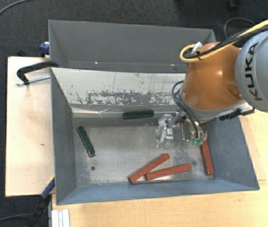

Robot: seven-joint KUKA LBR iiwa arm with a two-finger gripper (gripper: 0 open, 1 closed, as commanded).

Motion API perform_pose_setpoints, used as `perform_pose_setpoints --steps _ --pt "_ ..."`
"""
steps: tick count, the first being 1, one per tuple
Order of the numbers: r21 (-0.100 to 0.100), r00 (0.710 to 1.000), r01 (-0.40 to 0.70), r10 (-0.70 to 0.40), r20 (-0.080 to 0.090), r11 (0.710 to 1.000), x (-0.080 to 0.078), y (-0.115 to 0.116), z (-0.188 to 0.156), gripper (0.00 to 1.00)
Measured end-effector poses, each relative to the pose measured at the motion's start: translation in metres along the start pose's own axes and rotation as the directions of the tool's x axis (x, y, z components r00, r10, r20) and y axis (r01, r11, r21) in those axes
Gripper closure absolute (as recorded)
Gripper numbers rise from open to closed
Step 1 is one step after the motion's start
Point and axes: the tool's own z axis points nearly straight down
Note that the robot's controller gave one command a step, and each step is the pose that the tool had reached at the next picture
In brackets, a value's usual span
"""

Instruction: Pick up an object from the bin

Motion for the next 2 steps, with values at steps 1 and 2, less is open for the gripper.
perform_pose_setpoints --steps 1,2 --pt "0.001 1.0 0.0 0.0 -0.01 1.0 0.002 0.0 0.005 0.0" --pt "0.001 0.998 0.054 -0.054 -0.021 0.999 0.012 -0.01 0.128 0.0"
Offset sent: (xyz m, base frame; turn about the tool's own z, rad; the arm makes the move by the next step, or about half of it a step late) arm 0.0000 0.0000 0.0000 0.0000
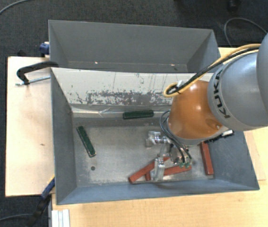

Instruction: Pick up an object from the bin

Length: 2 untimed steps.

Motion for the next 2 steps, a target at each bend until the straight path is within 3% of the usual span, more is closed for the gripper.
perform_pose_setpoints --steps 1,2 --pt "0.006 0.923 0.385 -0.386 0.014 0.923 -0.053 -0.0343 -0.0053 0.0" --pt "0.003 0.923 0.385 -0.385 0.011 0.923 -0.052 -0.0327 -0.0049 1.0"
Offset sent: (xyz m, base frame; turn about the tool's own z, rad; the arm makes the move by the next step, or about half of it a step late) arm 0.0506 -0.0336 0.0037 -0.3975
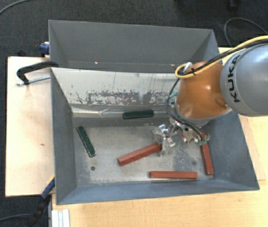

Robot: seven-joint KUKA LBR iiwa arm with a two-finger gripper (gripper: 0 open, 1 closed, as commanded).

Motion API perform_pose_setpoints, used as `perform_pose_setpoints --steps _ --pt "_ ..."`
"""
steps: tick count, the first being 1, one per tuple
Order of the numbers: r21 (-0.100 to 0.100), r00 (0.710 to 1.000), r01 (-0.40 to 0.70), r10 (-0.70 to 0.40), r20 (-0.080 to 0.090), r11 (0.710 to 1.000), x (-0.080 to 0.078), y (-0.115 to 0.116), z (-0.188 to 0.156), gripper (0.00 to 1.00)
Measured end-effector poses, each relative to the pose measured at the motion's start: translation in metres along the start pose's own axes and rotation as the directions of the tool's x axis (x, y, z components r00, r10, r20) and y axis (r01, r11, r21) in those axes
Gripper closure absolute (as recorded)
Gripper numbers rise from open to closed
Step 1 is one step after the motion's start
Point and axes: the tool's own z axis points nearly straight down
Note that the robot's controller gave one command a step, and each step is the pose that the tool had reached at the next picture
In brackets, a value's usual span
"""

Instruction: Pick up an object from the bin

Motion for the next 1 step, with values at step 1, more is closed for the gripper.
perform_pose_setpoints --steps 1 --pt "0.003 0.996 -0.093 0.093 0.008 0.996 0.018 0.0131 -0.1457 1.0"
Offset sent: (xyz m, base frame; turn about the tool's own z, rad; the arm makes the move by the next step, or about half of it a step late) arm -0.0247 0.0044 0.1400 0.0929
